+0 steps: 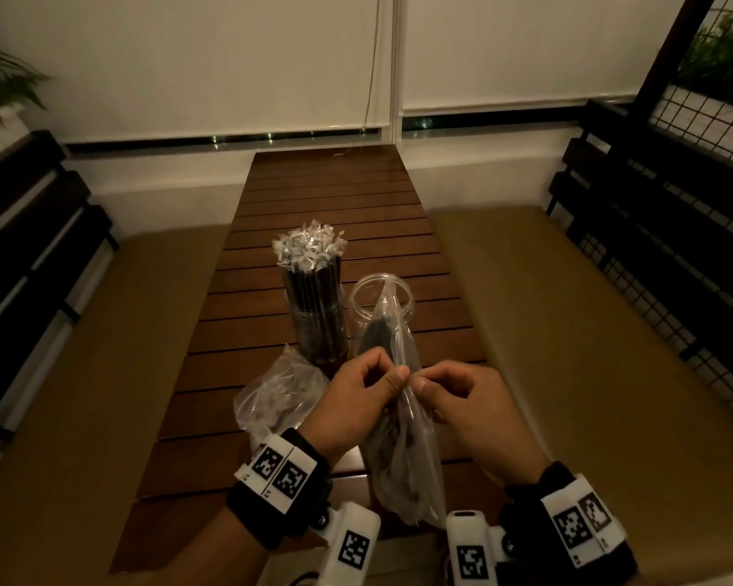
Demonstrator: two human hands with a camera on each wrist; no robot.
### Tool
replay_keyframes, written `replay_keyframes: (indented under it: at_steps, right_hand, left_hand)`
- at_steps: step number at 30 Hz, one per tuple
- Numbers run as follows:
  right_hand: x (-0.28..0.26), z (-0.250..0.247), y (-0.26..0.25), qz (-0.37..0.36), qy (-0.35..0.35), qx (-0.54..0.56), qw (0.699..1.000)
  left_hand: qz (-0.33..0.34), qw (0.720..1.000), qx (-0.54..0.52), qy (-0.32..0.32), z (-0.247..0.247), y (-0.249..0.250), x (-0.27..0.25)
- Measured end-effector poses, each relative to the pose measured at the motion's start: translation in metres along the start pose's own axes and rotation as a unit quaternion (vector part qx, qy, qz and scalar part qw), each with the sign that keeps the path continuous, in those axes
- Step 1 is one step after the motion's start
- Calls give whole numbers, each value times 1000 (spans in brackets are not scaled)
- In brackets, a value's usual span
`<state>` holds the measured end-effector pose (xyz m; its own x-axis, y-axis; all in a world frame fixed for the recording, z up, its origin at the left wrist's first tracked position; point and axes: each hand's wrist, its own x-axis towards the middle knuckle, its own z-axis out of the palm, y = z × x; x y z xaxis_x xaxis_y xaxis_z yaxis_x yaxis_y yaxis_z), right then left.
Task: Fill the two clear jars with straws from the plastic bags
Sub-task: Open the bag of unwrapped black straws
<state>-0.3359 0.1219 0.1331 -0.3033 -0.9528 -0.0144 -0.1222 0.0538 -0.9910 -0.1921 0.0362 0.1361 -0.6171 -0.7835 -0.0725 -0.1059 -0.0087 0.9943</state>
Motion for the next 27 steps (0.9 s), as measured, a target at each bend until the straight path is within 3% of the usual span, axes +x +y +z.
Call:
replay_keyframes:
  at_steps: [5,12,18,27]
  right_hand:
    - [-2,1,-1,-4,8,12,1000]
    - [-4,1,-7,-12,11,7,1000]
    - [-4,7,-1,16,46,3,999]
    - [0,13,1,22,132,-119,984]
  left_hand:
    - [36,997,52,49,-1,0,1]
    - [39,989,145,0,1,6,0]
    - [21,995,100,-16,3,8,3]
    - [-13,1000,-15,-19,5,6,0]
